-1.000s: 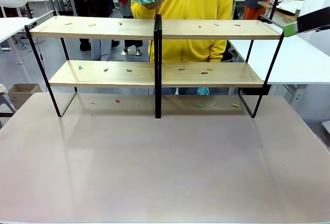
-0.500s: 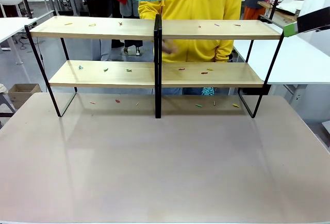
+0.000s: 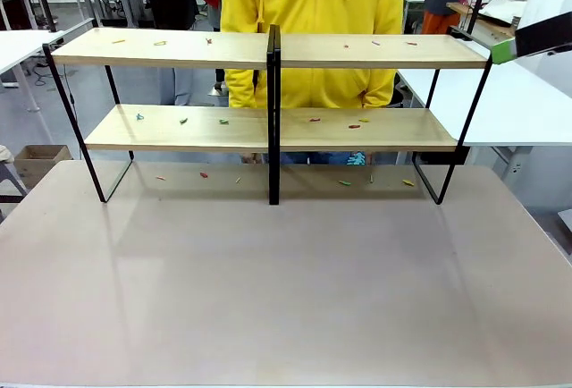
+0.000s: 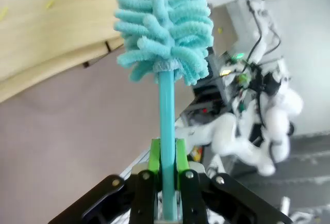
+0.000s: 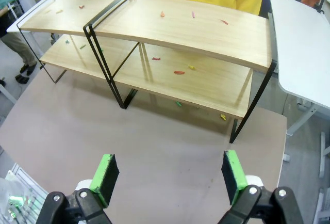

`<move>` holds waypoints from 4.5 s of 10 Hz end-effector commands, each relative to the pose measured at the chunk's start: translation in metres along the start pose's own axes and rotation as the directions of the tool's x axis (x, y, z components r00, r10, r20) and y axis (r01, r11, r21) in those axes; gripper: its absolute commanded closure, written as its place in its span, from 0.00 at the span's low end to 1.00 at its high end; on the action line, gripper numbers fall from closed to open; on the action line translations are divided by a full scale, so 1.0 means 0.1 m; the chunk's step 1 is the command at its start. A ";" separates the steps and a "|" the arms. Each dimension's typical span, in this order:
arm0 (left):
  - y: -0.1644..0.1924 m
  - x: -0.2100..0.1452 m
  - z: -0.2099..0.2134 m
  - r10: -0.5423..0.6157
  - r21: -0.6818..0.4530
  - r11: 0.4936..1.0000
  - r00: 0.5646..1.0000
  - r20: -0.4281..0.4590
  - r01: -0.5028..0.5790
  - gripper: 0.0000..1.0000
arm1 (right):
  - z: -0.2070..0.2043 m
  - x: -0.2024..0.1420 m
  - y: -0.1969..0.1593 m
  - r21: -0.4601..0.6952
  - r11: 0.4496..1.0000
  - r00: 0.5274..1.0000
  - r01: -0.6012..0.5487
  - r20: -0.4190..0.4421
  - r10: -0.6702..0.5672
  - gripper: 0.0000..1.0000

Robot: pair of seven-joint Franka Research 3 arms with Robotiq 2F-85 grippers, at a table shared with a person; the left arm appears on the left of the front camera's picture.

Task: Clean the shelves.
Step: Pick up the Duster when the human hands it over, then clean a randomly selected level of the Shelf with the Duster.

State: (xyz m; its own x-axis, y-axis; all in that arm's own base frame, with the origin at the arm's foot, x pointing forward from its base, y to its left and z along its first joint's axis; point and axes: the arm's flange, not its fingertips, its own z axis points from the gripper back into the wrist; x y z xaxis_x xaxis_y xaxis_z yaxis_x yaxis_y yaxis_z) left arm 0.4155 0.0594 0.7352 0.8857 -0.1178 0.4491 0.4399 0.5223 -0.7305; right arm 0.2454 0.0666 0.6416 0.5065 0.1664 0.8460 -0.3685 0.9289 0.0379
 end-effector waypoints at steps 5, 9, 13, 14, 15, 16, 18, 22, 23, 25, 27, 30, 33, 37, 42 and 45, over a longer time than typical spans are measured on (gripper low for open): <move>1.31 -1.95 1.67 0.172 0.041 0.979 0.912 0.372 -0.201 1.00 | 0.00 0.00 0.00 0.002 1.000 1.000 -0.002 -0.002 0.002 0.00; 1.28 -1.95 1.77 0.099 0.061 0.991 0.951 0.291 -0.122 1.00 | 0.00 0.00 0.00 0.002 1.000 1.000 -0.002 -0.002 0.002 0.00; 1.28 -1.95 1.77 0.099 0.061 0.991 0.951 0.291 -0.122 1.00 | 0.00 0.00 0.00 0.002 1.000 1.000 -0.002 -0.002 0.002 0.00; 1.28 -1.95 1.77 0.099 0.061 0.991 0.951 0.291 -0.122 1.00 | 0.00 0.00 0.00 0.002 1.000 1.000 -0.002 -0.002 0.002 0.00; 1.28 -1.95 1.77 0.099 0.061 0.991 0.951 0.291 -0.122 1.00 | 0.00 0.00 0.00 0.002 1.000 1.000 -0.002 -0.002 0.002 0.00; 1.28 -1.95 1.77 0.099 0.061 0.991 0.951 0.291 -0.122 1.00 | 0.00 0.00 0.00 0.002 1.000 1.000 -0.002 -0.002 0.002 0.00; 1.29 -1.92 1.75 0.116 0.063 0.988 0.947 0.300 -0.141 0.87 | 0.00 0.00 0.00 0.002 1.000 1.000 -0.002 -0.002 0.002 0.00; 0.25 -1.29 1.29 0.207 0.048 0.970 0.911 0.357 -0.239 0.87 | 0.00 0.00 0.00 0.002 1.000 1.000 -0.002 -0.002 0.002 0.00; -0.08 -1.13 1.03 0.213 0.055 0.968 0.919 0.331 -0.244 0.87 | 0.00 0.00 0.00 0.002 1.000 1.000 -0.002 -0.002 0.002 0.00; -0.75 -1.03 0.24 0.281 0.084 0.941 0.894 0.349 -0.328 0.87 | 0.00 0.00 0.00 0.002 1.000 1.000 -0.002 -0.002 0.002 0.00; -1.03 -1.02 -0.04 0.342 -0.004 0.934 0.889 0.305 -0.358 0.87 | 0.00 0.00 0.00 0.002 1.000 1.000 -0.002 -0.002 0.002 0.00; -0.95 -0.94 0.18 0.262 0.101 0.947 0.915 0.305 -0.305 0.87 | 0.00 0.00 0.00 0.002 1.000 1.000 -0.002 -0.002 0.002 0.00; -1.32 -0.86 -0.29 0.261 0.072 0.950 0.902 0.345 -0.303 0.87 | 0.00 0.00 0.00 0.002 1.000 1.000 -0.002 -0.002 0.002 0.00; -2.20 -0.53 -1.58 0.164 0.300 0.922 0.949 0.268 -0.244 0.87 | 0.00 0.00 0.00 0.002 1.000 1.000 -0.002 -0.002 0.002 0.00; -2.46 -0.63 -2.41 0.098 0.357 0.913 0.957 0.274 -0.196 0.87 | 0.00 0.00 0.00 0.002 1.000 1.000 -0.002 -0.002 0.002 0.00; -2.28 -0.49 -2.45 0.110 0.398 0.891 0.953 0.281 -0.220 0.87 | 0.00 0.00 0.00 0.002 1.000 1.000 -0.002 -0.002 0.002 0.00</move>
State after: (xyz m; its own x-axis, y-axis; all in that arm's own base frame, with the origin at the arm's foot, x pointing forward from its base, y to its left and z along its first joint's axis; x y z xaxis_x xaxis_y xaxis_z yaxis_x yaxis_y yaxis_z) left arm 0.2944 -0.2683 0.7580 0.8578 0.1498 0.4917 0.1761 0.8130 -0.5550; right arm 0.2451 0.0669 0.6418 0.5059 0.1671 0.8462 -0.3689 0.9287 0.0371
